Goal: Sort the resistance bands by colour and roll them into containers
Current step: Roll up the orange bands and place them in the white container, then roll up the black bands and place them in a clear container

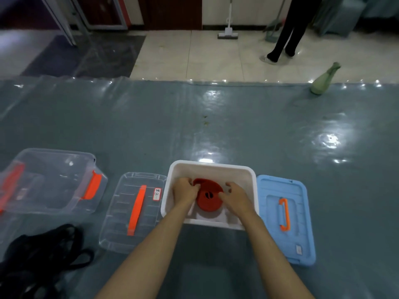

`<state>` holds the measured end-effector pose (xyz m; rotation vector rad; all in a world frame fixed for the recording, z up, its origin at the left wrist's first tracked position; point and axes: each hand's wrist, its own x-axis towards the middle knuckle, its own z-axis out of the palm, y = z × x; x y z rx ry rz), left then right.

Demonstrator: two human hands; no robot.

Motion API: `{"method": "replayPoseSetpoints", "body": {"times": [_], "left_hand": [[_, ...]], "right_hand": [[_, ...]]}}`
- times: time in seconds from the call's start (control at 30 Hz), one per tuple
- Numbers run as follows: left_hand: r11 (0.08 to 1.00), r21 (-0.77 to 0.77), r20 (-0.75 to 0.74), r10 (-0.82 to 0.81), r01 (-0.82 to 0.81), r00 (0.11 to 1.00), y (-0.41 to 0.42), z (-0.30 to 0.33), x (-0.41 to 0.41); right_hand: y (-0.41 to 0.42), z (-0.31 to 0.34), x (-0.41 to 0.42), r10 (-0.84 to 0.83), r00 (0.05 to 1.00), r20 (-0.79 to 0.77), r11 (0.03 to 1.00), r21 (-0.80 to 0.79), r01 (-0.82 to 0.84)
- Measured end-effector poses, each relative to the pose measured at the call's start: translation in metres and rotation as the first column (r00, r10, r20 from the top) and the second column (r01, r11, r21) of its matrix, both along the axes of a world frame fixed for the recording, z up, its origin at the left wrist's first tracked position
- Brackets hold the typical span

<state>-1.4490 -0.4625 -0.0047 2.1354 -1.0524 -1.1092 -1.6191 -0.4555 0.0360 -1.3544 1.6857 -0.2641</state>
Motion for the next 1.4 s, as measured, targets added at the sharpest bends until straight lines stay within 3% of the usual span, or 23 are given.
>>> {"method": "replayPoseSetpoints", "body": {"times": [0.1,0.2,0.27,0.4,0.67,0.9,1.0,1.17,1.23,1.4], "left_hand": [[0.983,-0.061,0.185,-0.160,0.174,0.970,0.028,0.033,0.003],[0.909,-0.149,0.467,-0.283,0.390,0.838,0.078,0.055,0.015],[0.842,-0.171,0.631,-0.305,0.511,0.713,0.119,0.066,0.024],[0.815,-0.128,0.772,-0.276,0.565,0.572,0.183,0.059,0.050],[0.864,-0.069,0.788,-0.260,0.500,0.558,0.273,0.033,0.119],[0.845,-0.103,0.823,-0.223,0.524,0.522,0.302,0.018,0.223],[0.841,-0.104,0.810,-0.239,0.532,0.535,0.316,0.010,0.281],[0.884,-0.041,0.702,-0.307,0.466,0.643,0.337,-0.005,0.379],[0.887,-0.052,0.670,-0.310,0.459,0.675,0.343,-0.012,0.410],[0.843,-0.053,0.674,-0.365,0.535,0.642,0.348,-0.015,0.461]], "right_hand": [[0.027,0.019,-0.013,0.134,0.989,-0.058,0.964,-0.223,-0.144],[0.071,0.030,-0.026,0.232,0.943,-0.239,0.845,-0.430,-0.317],[0.098,0.035,-0.028,0.268,0.891,-0.367,0.768,-0.477,-0.427],[0.137,0.031,-0.017,0.246,0.831,-0.498,0.654,-0.548,-0.522],[0.195,0.020,0.051,0.303,0.803,-0.513,0.613,-0.540,-0.577],[0.233,0.015,0.156,0.303,0.774,-0.556,0.616,-0.505,-0.605],[0.252,0.005,0.207,0.321,0.762,-0.563,0.651,-0.453,-0.609],[0.281,-0.011,0.287,0.357,0.742,-0.568,0.718,-0.341,-0.607],[0.289,-0.019,0.318,0.389,0.766,-0.511,0.767,-0.281,-0.577],[0.297,-0.038,0.381,0.425,0.845,-0.325,0.857,-0.158,-0.491]]}}
